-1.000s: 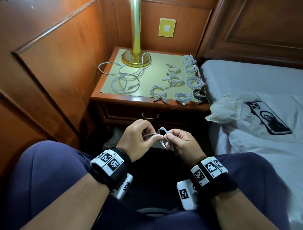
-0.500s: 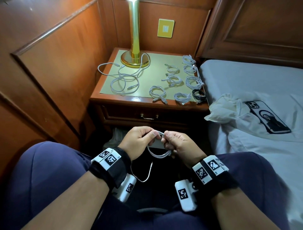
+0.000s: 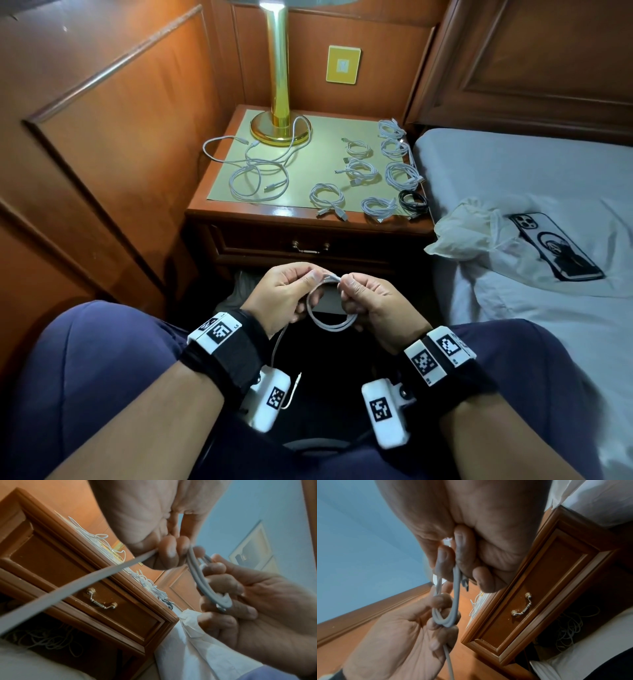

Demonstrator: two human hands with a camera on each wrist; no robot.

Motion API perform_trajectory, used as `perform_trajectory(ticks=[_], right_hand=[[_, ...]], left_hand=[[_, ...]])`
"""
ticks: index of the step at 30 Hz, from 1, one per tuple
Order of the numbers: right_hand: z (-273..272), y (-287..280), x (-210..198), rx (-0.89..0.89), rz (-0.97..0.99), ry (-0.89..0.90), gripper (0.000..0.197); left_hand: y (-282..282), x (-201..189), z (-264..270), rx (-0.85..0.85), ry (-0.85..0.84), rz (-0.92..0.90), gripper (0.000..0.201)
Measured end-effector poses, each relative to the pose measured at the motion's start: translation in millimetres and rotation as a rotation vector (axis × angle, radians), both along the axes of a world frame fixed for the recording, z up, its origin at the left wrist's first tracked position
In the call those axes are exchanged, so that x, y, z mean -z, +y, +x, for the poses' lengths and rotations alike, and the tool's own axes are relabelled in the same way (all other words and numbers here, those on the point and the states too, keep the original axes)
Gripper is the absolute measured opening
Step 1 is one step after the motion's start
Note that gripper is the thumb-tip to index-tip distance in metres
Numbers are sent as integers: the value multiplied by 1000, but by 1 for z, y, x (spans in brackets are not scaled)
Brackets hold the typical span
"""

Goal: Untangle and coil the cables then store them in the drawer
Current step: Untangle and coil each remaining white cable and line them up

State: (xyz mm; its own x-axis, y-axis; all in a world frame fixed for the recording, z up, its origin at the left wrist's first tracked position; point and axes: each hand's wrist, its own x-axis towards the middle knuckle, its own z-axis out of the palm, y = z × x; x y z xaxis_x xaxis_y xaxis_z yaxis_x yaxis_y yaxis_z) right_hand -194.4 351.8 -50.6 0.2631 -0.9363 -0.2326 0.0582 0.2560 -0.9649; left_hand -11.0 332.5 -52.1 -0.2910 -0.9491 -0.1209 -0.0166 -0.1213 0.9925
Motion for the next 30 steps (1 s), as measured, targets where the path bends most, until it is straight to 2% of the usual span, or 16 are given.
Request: perform_trajectory(ticks=[5, 9, 14, 17, 20, 24, 26, 30], right_hand=[[-3, 1, -2, 19, 28, -92, 31], [-2, 2, -5, 44, 54, -171, 29], [-2, 3, -7, 55, 80, -189, 28], [-6, 1, -10, 106, 83, -240, 28], [-16, -5, -15, 242, 95, -278, 31], [-31, -12, -21, 419, 110, -338, 34], [-32, -12, -20, 448, 93, -311, 34], [-25, -11, -10, 431, -78, -175, 30]], left_hand=[[-3, -2, 4, -35, -30, -68, 4], [-4, -1, 7, -47, -115, -168, 4], [-4, -1, 9, -69, -169, -264, 4], [-10, 1, 15, -87, -322, -332, 9], [-27, 3, 38, -209, -505, -350, 8], [-38, -2, 65, -419, -629, -368, 5], [-34, 0, 60, -404, -678, -417, 4], [-15, 14, 33, -172, -791, -600, 7]])
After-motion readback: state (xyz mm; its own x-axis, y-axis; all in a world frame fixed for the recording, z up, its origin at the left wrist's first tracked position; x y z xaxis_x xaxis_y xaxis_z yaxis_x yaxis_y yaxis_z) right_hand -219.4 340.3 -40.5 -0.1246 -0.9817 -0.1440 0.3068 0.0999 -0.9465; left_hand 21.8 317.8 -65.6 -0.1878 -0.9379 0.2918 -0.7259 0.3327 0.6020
